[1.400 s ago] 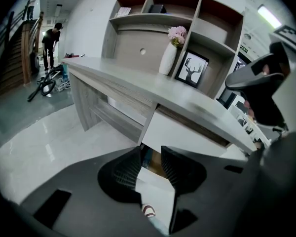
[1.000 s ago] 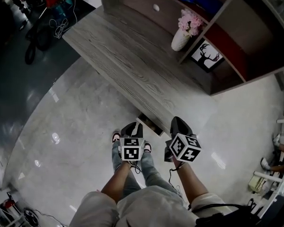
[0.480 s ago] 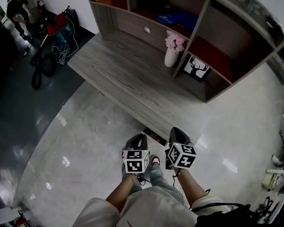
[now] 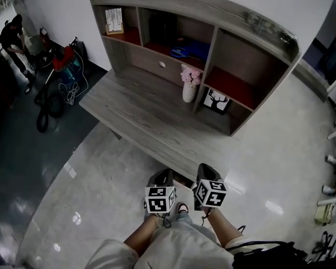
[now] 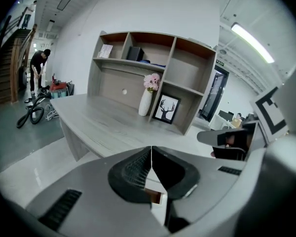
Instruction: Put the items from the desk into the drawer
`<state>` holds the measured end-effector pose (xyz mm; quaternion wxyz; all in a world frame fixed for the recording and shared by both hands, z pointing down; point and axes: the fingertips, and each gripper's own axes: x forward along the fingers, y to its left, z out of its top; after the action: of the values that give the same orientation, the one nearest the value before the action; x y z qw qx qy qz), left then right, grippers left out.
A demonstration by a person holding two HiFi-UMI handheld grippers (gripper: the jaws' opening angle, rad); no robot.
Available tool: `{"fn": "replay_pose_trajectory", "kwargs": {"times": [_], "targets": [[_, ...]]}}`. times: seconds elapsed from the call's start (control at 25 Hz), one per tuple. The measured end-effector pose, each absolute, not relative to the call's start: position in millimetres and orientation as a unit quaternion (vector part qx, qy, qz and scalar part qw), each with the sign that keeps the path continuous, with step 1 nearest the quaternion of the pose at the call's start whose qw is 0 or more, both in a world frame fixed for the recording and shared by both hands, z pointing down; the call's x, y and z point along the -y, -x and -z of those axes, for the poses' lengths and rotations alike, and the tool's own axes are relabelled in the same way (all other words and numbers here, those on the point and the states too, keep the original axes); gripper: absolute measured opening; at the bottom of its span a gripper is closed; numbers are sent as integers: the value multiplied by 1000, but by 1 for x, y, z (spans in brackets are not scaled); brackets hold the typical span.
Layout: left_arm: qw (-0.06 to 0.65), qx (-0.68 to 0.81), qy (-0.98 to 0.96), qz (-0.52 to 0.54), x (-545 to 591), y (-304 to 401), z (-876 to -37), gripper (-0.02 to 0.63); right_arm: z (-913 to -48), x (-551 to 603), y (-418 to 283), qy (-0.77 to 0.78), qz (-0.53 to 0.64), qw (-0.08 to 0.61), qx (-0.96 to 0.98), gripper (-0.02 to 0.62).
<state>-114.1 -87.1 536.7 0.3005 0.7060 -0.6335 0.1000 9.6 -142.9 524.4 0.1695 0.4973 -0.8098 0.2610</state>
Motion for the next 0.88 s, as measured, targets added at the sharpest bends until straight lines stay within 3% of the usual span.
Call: {"fn": "replay_pose_trajectory", "kwargs": {"times": [0.88], "targets": [[245, 609, -749, -90, 122, 111, -480, 11, -486, 131, -25, -535, -233, 151, 797, -2]]}}
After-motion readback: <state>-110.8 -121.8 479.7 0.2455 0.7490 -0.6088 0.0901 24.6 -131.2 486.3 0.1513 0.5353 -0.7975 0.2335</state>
